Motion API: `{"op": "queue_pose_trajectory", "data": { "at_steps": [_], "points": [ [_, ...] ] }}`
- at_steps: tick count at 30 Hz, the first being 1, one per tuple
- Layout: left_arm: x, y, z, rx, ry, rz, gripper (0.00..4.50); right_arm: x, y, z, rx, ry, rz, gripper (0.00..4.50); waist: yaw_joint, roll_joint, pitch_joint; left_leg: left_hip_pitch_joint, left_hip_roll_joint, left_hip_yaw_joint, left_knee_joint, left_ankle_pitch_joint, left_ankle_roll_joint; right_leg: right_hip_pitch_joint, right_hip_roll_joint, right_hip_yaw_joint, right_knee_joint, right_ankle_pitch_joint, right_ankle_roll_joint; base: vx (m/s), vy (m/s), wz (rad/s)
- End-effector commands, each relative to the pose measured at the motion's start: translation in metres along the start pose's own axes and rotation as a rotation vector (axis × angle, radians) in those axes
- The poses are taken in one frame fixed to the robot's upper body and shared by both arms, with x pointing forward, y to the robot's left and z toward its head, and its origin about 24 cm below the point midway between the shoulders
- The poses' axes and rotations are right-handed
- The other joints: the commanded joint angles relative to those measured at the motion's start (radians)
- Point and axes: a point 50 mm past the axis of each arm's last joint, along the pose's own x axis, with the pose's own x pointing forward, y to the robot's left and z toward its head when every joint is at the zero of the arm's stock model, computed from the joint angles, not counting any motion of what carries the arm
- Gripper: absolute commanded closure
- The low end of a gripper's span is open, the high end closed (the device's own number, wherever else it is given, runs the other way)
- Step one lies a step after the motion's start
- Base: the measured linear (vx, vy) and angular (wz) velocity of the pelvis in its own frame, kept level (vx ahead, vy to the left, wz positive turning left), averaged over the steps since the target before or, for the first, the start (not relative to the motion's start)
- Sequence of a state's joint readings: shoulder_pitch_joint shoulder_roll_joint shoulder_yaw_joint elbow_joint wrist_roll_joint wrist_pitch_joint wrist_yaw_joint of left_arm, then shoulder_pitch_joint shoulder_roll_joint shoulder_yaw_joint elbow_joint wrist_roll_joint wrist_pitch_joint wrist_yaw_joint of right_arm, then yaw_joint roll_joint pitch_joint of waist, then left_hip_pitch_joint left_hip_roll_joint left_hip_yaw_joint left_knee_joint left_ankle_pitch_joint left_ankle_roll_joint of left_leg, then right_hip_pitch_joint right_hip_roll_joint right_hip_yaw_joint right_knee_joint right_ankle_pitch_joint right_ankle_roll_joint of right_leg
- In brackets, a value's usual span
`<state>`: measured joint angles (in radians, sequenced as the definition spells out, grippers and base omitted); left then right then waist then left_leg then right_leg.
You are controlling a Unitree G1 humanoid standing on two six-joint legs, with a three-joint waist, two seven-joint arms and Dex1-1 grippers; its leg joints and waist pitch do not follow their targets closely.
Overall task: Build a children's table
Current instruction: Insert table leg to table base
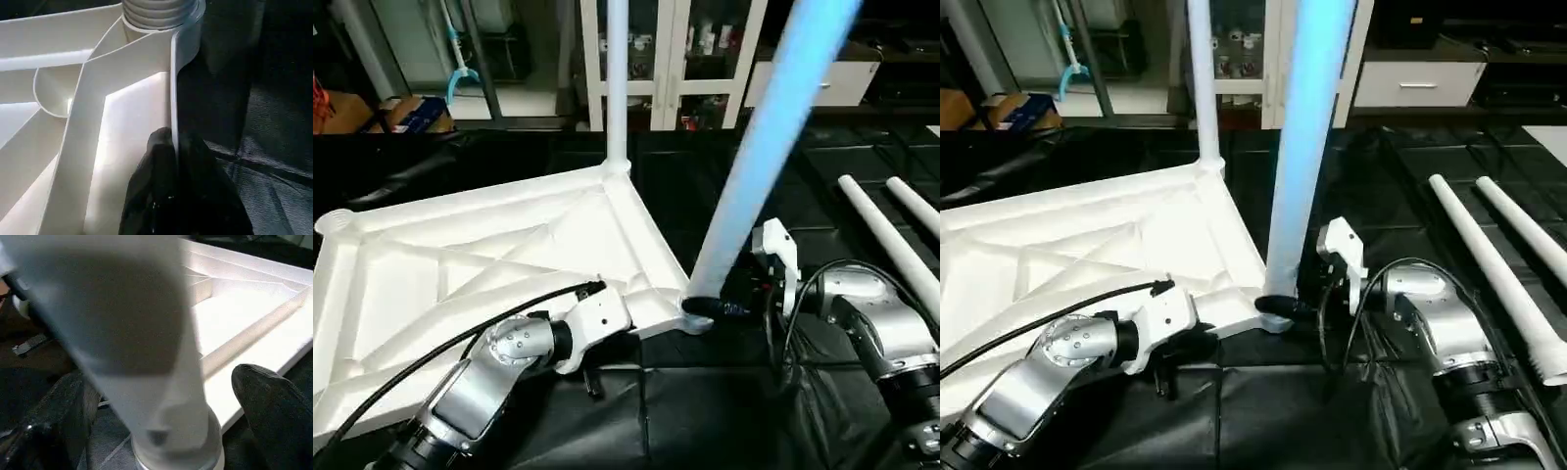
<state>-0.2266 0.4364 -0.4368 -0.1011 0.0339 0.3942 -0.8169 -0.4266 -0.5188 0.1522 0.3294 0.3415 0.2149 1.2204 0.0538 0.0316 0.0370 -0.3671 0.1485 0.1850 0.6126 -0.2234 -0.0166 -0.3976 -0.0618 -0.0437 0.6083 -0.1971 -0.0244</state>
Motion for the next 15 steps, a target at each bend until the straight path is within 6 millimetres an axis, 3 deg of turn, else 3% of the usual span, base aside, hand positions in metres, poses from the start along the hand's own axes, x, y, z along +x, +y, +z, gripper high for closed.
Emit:
{"op": "queue_pose_trajectory", "data": {
  "at_steps": [1,7,8,15],
  "points": [
    [0.005,-0.0124,0.0067,-0.005,-0.055,-0.074,4.5,-0.0039,-0.0029,0.0034,-0.01,0.022,0.018,0.25,-0.004,-0.021,-0.05,0.008,0.084,-0.032,-0.068,-0.071,0.122,0.047,-0.088,0.046,-0.066,-0.126,-0.24,0.0,0.0,0.0],
    [0.0045,-0.0147,0.0055,-0.009,-0.052,-0.081,4.5,-0.0048,-0.0056,0.0033,0.01,0.009,0.013,0.82,-0.005,-0.019,-0.051,0.008,0.084,-0.033,-0.067,-0.075,0.118,0.047,-0.087,0.046,-0.065,-0.13,-0.242,0.0,0.0,0.0],
    [0.0037,-0.0158,0.0047,-0.011,-0.05,-0.086,4.5,-0.0038,-0.0068,0.0032,0.031,-0.022,-0.009,0.82,-0.005,-0.012,-0.051,0.008,0.083,-0.033,-0.066,-0.071,0.116,0.047,-0.087,0.046,-0.064,-0.117,-0.246,0.0,0.0,0.0],
    [0.0024,-0.0174,0.003,-0.018,-0.047,-0.093,4.5,-0.0029,-0.0017,-0.0022,0.046,-0.036,-0.01,1.41,-0.004,-0.013,-0.053,0.007,0.083,-0.033,-0.065,-0.067,0.118,0.049,-0.086,0.046,-0.062,-0.097,-0.248,0.0,0.0,0.0]
  ]
}}
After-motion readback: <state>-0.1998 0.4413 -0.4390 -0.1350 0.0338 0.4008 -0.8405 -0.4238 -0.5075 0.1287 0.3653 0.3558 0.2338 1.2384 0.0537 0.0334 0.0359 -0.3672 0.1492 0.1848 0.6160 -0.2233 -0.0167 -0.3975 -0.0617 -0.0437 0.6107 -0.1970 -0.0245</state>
